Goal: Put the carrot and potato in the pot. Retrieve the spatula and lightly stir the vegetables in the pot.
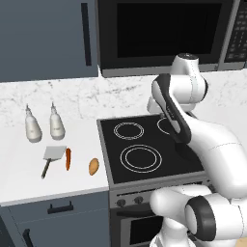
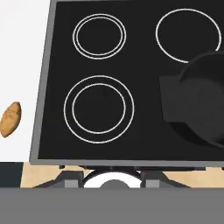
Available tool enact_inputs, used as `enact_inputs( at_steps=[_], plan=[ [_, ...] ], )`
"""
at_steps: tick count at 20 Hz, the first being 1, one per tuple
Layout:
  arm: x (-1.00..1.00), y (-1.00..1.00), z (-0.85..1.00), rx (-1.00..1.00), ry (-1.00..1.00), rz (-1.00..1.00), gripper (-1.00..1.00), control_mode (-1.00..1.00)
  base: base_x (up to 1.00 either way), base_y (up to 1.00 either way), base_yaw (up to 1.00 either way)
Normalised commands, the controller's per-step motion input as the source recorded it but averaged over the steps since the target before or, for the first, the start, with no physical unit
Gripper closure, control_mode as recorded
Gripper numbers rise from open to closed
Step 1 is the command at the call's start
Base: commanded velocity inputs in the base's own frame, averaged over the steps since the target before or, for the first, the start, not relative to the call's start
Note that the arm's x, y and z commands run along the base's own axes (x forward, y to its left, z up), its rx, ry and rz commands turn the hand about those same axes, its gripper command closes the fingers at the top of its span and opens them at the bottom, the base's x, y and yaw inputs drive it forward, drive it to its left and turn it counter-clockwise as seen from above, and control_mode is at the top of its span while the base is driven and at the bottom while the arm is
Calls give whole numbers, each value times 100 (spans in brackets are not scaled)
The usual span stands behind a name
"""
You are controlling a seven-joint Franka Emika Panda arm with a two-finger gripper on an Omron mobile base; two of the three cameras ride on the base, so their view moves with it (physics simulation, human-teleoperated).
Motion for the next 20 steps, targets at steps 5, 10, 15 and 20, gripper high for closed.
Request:
enact_inputs(
  at_steps=[5, 10, 15, 20],
  plan=[
    [-12, 6, -3, 0, 2, 0, -100, -100, 0, 0, 0],
    [-11, 70, -26, 0, 8, 6, -100, -100, 0, 0, 0],
    [-2, 92, -40, 5, 9, 20, -100, -100, 0, 0, 0],
    [0, 84, -46, 10, 6, 21, -100, -100, 0, 0, 0]
  ],
)
